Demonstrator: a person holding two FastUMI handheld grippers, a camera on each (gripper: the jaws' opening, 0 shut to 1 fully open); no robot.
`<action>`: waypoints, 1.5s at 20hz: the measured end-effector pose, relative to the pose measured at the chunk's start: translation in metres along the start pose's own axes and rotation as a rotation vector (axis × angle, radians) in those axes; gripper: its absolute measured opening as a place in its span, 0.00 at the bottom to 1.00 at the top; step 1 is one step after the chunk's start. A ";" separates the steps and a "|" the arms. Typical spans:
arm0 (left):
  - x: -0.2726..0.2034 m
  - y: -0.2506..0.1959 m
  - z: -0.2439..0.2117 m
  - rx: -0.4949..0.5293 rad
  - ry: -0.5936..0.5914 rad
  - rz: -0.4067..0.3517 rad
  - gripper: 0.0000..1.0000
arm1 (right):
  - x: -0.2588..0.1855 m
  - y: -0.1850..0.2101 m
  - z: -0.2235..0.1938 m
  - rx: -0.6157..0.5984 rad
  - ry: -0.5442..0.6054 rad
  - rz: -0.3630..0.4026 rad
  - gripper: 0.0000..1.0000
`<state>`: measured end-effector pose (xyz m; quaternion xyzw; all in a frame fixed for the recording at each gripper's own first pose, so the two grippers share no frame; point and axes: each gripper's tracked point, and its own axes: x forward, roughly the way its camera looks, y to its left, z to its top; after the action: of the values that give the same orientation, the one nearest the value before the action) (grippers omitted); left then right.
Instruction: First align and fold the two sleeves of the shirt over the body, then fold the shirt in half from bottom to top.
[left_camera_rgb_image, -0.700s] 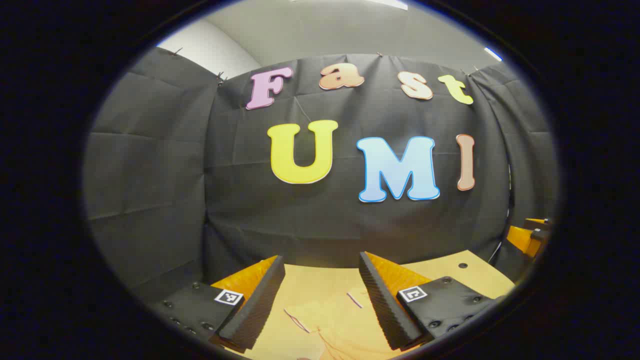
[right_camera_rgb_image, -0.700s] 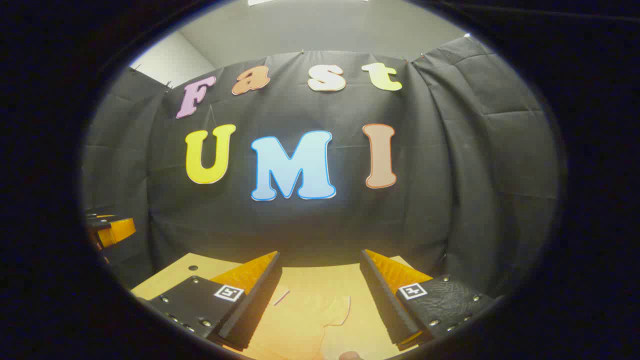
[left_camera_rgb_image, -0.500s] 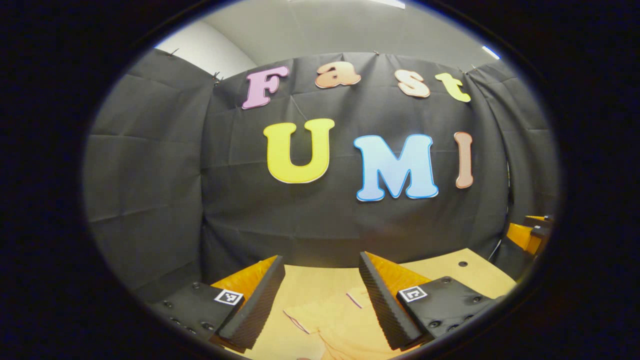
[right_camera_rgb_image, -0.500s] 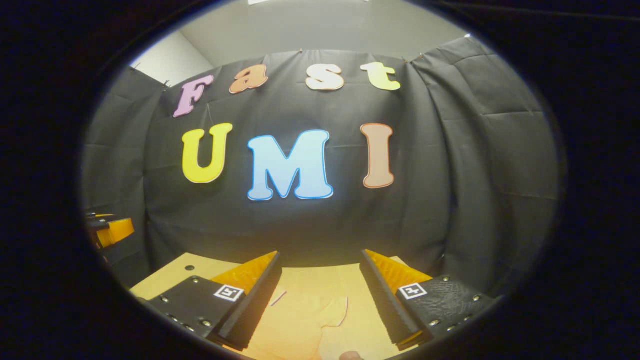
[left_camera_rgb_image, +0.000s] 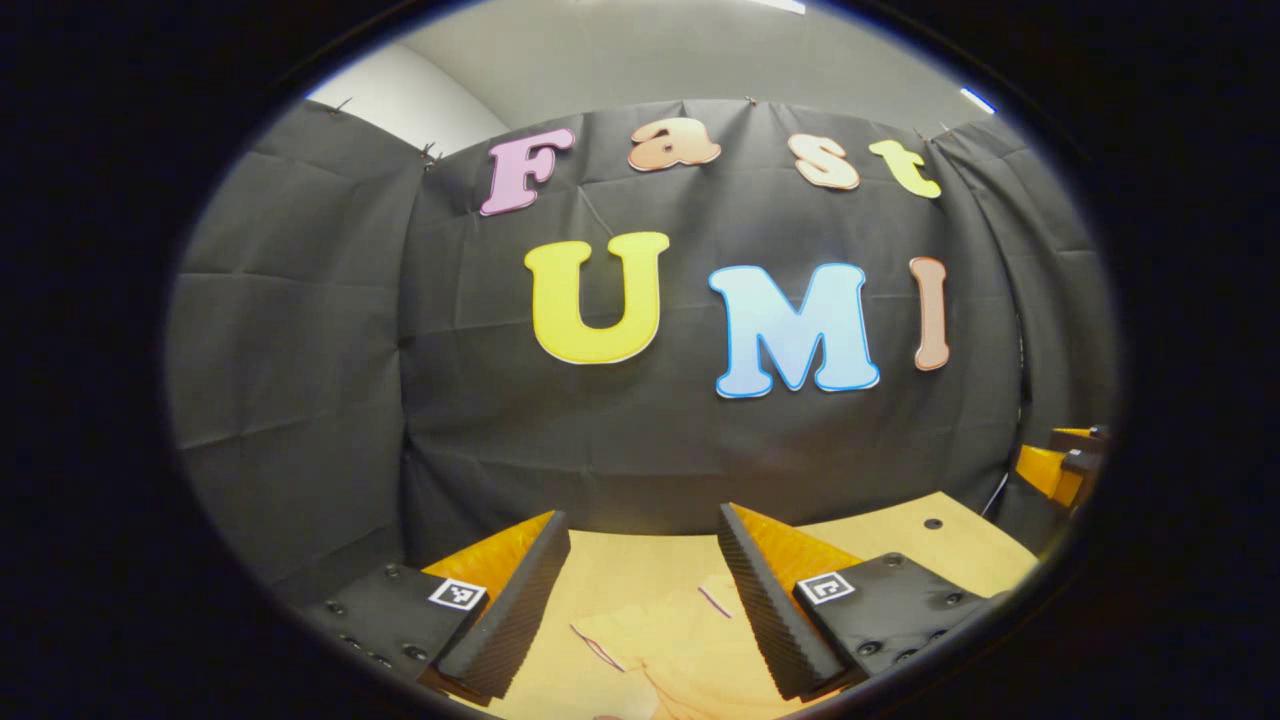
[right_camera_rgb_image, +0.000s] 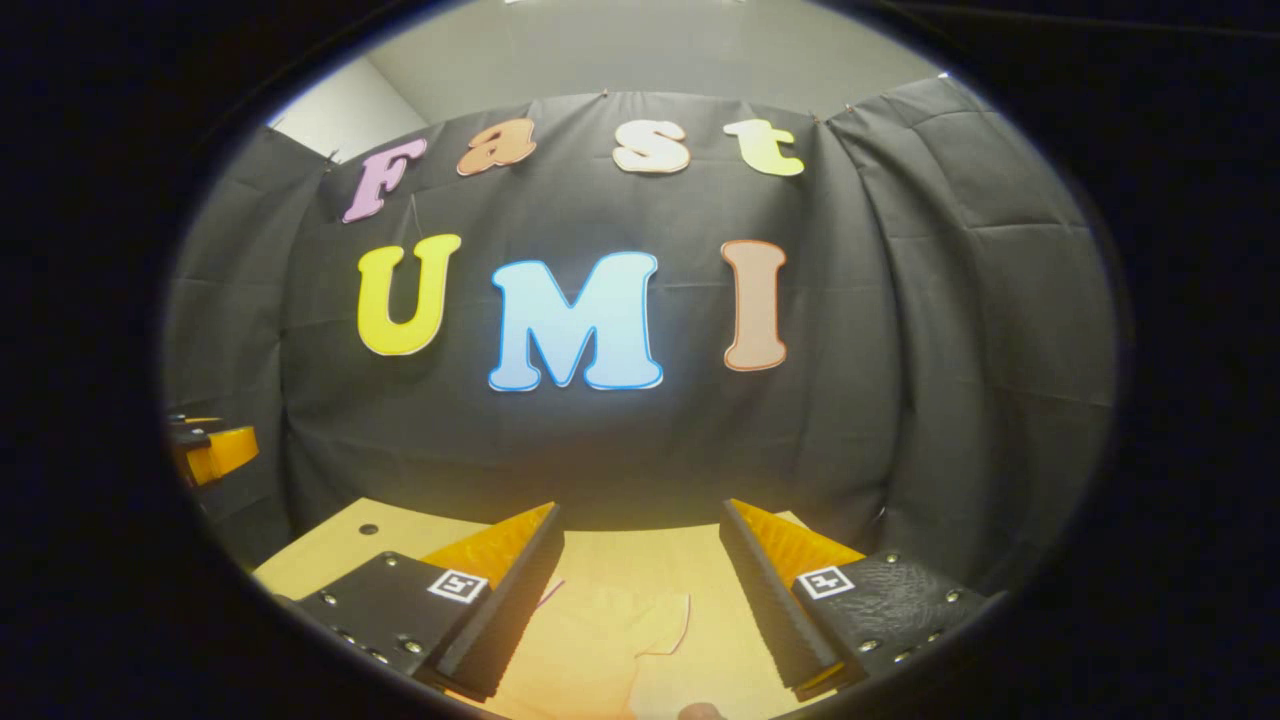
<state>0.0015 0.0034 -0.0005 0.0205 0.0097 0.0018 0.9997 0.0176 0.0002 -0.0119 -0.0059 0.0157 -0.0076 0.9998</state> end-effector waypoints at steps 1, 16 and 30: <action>0.000 0.000 0.000 0.001 -0.001 0.001 0.98 | 0.003 0.000 -0.004 -0.007 0.007 0.003 0.96; -0.010 0.014 0.002 0.016 0.026 0.068 0.98 | 0.079 0.002 -0.133 -0.040 0.284 0.068 0.97; -0.020 0.036 -0.001 0.025 0.087 0.200 0.98 | 0.123 -0.007 -0.290 -0.048 0.651 0.053 0.98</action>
<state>-0.0189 0.0391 0.0001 0.0338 0.0509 0.1025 0.9929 0.1315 -0.0120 -0.3055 -0.0261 0.3348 0.0171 0.9418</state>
